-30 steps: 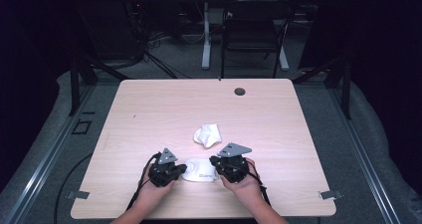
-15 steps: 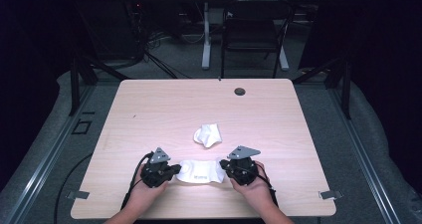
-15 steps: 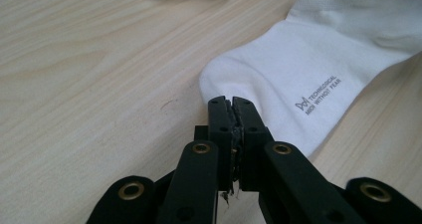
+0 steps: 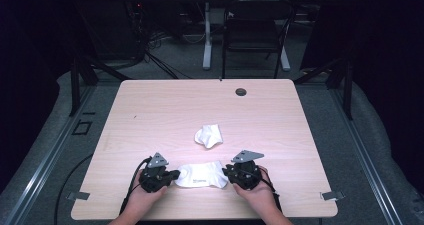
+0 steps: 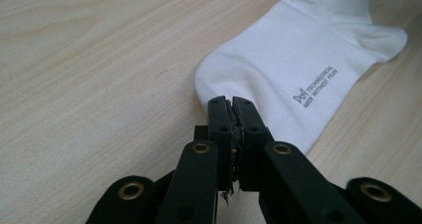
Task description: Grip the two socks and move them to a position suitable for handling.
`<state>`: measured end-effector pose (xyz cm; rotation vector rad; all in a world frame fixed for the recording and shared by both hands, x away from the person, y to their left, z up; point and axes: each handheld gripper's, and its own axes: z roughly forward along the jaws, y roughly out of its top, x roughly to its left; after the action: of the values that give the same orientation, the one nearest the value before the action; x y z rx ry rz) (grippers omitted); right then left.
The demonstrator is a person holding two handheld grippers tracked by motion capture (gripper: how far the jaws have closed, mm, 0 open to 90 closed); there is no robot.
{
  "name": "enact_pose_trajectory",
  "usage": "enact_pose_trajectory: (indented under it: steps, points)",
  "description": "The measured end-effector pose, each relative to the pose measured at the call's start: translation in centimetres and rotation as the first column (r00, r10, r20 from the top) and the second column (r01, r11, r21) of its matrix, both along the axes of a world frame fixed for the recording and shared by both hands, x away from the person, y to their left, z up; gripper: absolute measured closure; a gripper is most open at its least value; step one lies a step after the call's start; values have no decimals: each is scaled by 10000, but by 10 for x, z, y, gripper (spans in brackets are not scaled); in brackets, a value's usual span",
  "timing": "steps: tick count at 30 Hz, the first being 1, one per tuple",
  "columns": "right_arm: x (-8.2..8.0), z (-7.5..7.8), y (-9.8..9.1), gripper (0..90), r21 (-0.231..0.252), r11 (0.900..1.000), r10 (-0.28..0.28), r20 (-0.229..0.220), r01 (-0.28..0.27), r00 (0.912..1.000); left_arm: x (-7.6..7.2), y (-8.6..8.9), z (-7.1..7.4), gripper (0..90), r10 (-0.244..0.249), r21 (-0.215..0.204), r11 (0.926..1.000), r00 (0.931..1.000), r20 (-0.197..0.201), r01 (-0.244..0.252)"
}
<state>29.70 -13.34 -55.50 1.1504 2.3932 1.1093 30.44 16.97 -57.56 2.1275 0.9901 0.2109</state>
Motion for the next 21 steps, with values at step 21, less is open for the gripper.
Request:
enact_pose_trajectory:
  steps: [21]
  points:
    - [3,-15,-8,878,-392,9992,-85,-847,52,9964,-2,2,-1,881,-110,-42,9999,9998,-171,109]
